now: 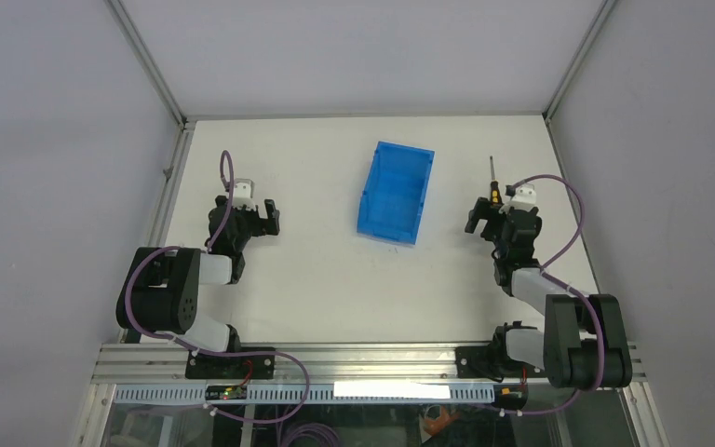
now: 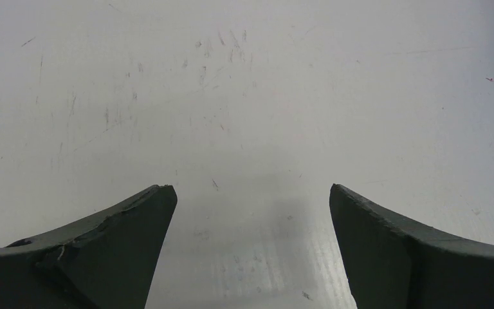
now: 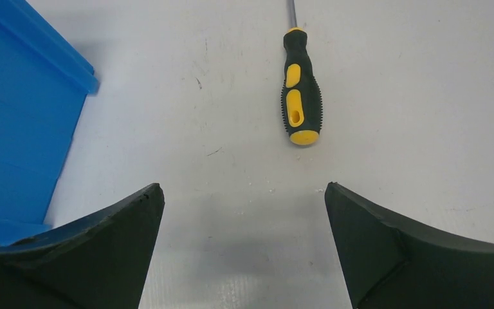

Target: Put the screwdriver in the bin

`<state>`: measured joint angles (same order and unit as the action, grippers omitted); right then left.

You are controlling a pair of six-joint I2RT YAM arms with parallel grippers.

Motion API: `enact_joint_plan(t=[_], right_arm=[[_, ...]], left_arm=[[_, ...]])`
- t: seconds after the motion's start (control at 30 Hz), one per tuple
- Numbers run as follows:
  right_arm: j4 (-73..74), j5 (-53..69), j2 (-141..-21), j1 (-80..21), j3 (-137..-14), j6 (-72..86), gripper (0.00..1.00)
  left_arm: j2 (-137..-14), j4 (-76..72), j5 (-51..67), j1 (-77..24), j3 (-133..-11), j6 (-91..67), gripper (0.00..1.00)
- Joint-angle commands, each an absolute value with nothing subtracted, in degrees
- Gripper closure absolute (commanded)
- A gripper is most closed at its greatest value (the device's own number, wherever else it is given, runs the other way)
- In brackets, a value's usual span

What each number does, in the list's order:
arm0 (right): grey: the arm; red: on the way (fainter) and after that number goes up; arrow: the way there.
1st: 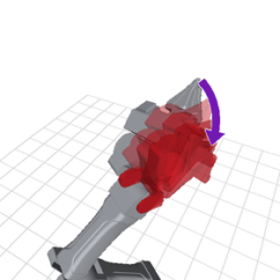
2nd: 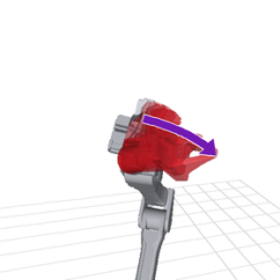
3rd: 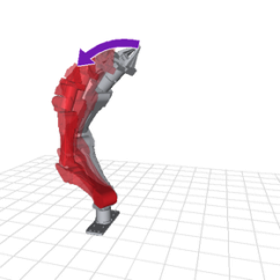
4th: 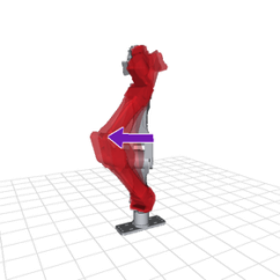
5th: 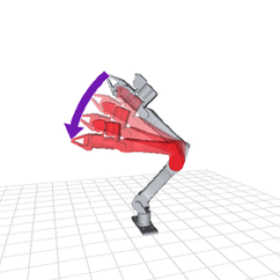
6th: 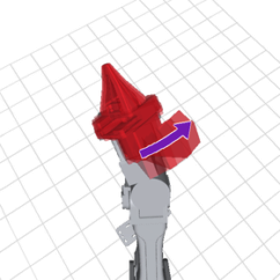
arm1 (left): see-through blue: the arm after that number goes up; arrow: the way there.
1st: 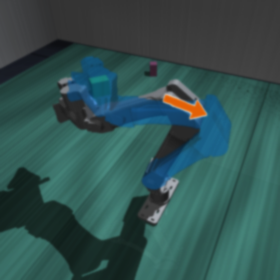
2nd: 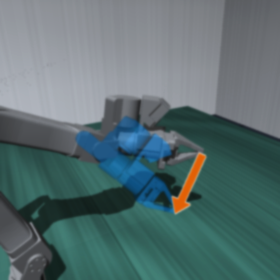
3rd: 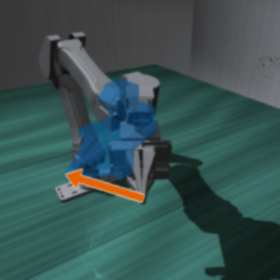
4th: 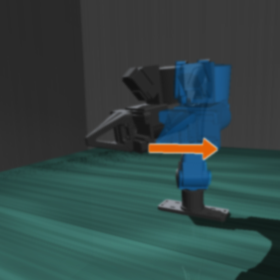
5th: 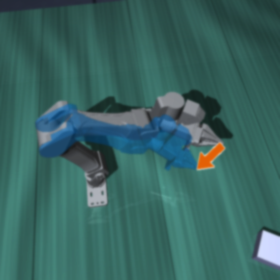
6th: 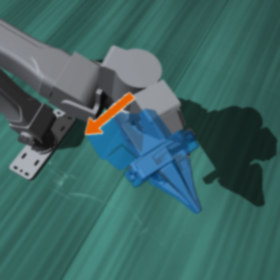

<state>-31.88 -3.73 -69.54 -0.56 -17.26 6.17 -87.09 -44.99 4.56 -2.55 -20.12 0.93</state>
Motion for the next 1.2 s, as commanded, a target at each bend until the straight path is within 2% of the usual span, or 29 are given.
enact_joint_plan(t=[0.0, 0.17, 0.33, 0.53, 0.77, 1.0, 1.17], right_arm=[[-33.98, -5.54, -68.55, -0.18, -18.16, 8.32, 0.01], [-31.34, -6.39, -67.69, -0.18, -20.64, 10.11, 0.01], [-15.61, -13.23, -69.96, -0.18, -32.94, 14.85, 0.01], [20.27, -6.34, -85.36, -0.18, -63.84, 11.46, 0.01], [45.10, -4.23, -108.00, 1.82, -91.20, 10.11, 0.01], [51.58, -4.90, -120.64, 4.01, -100.13, 9.39, 0.02], [49.59, -5.54, -122.03, 4.37, -96.06, 8.69, 0.13]], left_arm=[[-86.19, -46.95, 4.25, -2.39, -21.45, 0.60, 0.01], [-86.21, -46.93, 4.31, -2.44, -21.45, 0.61, 0.01], [-86.20, -46.93, 4.26, -2.38, -21.42, 0.59, 0.01], [-86.22, -46.92, 4.26, -2.38, -21.44, 0.62, 0.01], [-86.20, -46.93, 4.29, -2.40, -21.45, 0.57, 0.01], [-86.17, -46.93, 4.28, -2.38, -21.40, 0.63, 0.01], [-86.20, -46.93, 4.25, -2.42, -21.45, 0.61, 0.01]])
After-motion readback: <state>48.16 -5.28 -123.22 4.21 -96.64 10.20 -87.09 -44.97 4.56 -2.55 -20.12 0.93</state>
